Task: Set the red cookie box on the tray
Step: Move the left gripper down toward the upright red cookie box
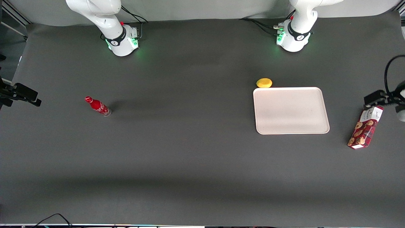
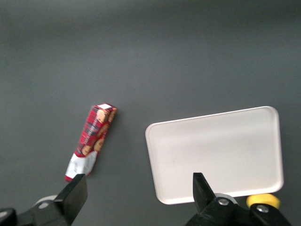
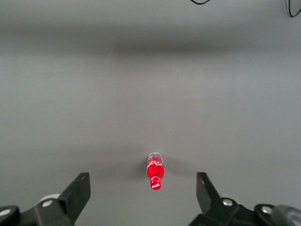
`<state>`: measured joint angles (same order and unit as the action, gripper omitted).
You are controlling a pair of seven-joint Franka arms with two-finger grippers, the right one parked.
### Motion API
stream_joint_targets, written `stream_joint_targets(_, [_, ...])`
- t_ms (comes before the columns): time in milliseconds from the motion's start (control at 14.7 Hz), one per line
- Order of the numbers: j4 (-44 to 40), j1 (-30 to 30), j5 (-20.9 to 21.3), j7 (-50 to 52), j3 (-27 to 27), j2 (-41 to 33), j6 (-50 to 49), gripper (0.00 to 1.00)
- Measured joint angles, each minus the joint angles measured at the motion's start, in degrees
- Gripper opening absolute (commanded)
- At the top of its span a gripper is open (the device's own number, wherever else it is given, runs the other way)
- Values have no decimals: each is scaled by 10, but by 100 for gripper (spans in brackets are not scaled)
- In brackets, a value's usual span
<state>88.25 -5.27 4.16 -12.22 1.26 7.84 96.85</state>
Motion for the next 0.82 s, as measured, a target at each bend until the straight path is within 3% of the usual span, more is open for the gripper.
stream_joint_targets(340, [8,-55,3,-211,-62,86,88,100])
stream_joint_targets(680, [58,-59,2,-348,-110,151,182,100])
stream_joint_targets(816, [78,-67,-23,-400,-119,178,218,100])
